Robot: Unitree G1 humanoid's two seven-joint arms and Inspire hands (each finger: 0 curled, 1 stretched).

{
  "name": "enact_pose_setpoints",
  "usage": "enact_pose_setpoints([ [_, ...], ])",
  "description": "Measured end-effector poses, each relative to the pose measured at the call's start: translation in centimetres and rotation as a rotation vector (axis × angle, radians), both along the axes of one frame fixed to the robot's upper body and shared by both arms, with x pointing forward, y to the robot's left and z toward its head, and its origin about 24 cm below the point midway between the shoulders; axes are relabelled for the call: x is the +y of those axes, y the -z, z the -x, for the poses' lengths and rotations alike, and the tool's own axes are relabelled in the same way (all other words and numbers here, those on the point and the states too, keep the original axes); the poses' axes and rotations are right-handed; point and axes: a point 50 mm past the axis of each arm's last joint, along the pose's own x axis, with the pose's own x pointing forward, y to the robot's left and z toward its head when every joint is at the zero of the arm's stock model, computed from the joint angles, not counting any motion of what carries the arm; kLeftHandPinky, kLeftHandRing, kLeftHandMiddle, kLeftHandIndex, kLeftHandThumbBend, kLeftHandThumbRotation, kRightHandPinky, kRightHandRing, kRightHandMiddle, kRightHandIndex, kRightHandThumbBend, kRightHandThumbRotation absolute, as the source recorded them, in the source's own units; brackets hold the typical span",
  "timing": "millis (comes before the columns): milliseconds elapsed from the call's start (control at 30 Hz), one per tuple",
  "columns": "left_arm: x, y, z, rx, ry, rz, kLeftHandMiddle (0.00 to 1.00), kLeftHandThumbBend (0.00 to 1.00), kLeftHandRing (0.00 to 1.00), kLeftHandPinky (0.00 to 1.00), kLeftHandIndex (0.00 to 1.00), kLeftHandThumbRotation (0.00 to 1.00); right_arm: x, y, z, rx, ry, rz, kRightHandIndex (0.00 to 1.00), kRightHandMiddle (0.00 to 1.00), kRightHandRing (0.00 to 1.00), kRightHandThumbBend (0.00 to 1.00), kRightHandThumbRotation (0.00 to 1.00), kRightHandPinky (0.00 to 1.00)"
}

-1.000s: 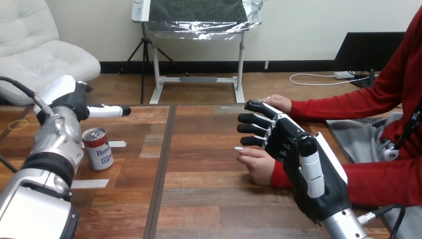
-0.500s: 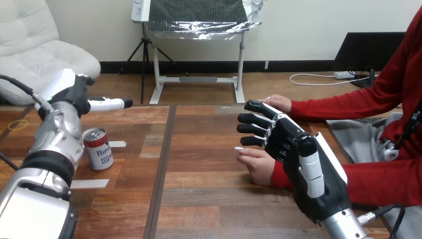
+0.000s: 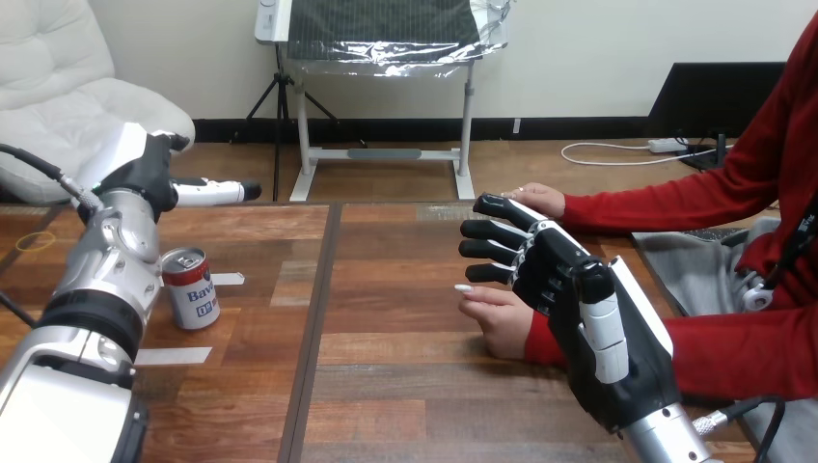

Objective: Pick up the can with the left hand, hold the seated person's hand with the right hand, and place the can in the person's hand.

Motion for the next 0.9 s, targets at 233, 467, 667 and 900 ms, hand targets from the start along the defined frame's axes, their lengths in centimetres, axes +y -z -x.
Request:
enact_pose_setpoints([
  [233,0.04,-0.06,0.00,-0.011,0.002,-0.005,0.96,0.92,0.97,0.93,0.93,0.51,0.00,0.00,0.00,0.000,0.000,0.000,0.85,0.80,0.79,0.89,1.00,0.73],
  [467,0.12,-0.07,0.03,-0.008,0.004,-0.018,0.98,0.93,0.98,0.99,0.95,0.56,0.02,0.00,0.00,0.000,-0.001,0.000,0.85,0.80,0.79,0.89,1.00,0.73],
  [667,0.24,-0.05,0.06,0.009,0.013,-0.030,0.97,0.91,0.97,0.97,0.93,0.59,0.03,0.00,0.00,0.000,-0.001,0.001,0.85,0.80,0.79,0.89,1.00,0.73],
  [900,0.36,0.08,0.12,0.030,0.011,-0.026,0.95,0.92,0.96,0.89,0.91,0.58,0.03,0.00,0.00,0.000,0.000,0.000,0.84,0.80,0.79,0.89,1.00,0.73],
])
